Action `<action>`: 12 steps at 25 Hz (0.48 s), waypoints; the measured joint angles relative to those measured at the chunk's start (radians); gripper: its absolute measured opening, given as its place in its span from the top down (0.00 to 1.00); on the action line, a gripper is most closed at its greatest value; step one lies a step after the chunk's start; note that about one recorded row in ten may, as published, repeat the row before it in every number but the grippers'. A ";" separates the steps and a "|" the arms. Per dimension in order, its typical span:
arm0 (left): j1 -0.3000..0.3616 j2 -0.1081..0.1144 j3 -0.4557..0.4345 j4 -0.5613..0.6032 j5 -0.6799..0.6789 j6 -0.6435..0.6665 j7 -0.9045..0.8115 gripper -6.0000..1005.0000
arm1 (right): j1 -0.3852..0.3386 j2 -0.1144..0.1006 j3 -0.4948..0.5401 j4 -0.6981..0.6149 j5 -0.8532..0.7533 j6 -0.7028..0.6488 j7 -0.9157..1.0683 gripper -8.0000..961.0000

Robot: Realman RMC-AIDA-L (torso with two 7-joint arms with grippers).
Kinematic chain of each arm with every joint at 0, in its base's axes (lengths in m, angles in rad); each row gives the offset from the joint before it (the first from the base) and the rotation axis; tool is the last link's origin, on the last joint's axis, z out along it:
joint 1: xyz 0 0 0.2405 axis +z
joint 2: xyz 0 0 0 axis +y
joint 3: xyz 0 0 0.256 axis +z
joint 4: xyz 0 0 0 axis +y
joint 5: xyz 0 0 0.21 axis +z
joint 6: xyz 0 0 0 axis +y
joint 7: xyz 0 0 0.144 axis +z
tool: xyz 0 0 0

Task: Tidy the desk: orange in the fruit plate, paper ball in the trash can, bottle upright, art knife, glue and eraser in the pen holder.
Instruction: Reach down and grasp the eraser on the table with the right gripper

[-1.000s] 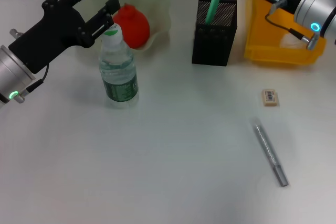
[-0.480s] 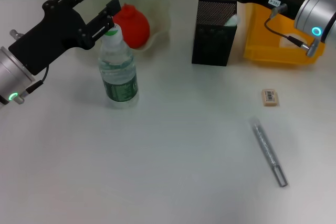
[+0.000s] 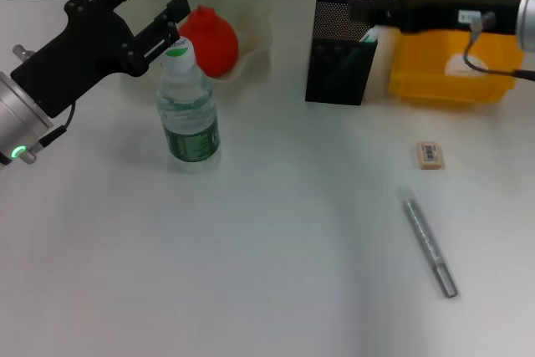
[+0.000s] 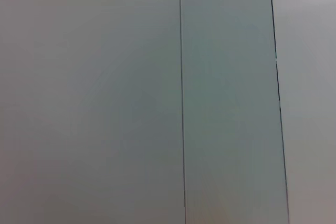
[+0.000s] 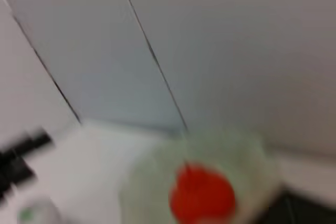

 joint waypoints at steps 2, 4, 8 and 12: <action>-0.001 0.000 -0.001 0.001 0.000 0.000 0.000 0.38 | 0.019 -0.001 0.000 -0.084 -0.160 -0.078 0.170 0.46; -0.003 -0.001 -0.001 -0.001 0.000 0.000 0.000 0.38 | 0.055 -0.004 0.001 -0.136 -0.293 -0.174 0.317 0.46; -0.007 -0.003 -0.002 -0.004 0.000 -0.001 0.000 0.38 | 0.132 -0.006 -0.001 -0.181 -0.505 -0.343 0.503 0.46; -0.008 -0.004 -0.002 -0.003 0.000 0.000 0.000 0.38 | 0.201 -0.006 -0.010 -0.163 -0.692 -0.430 0.596 0.46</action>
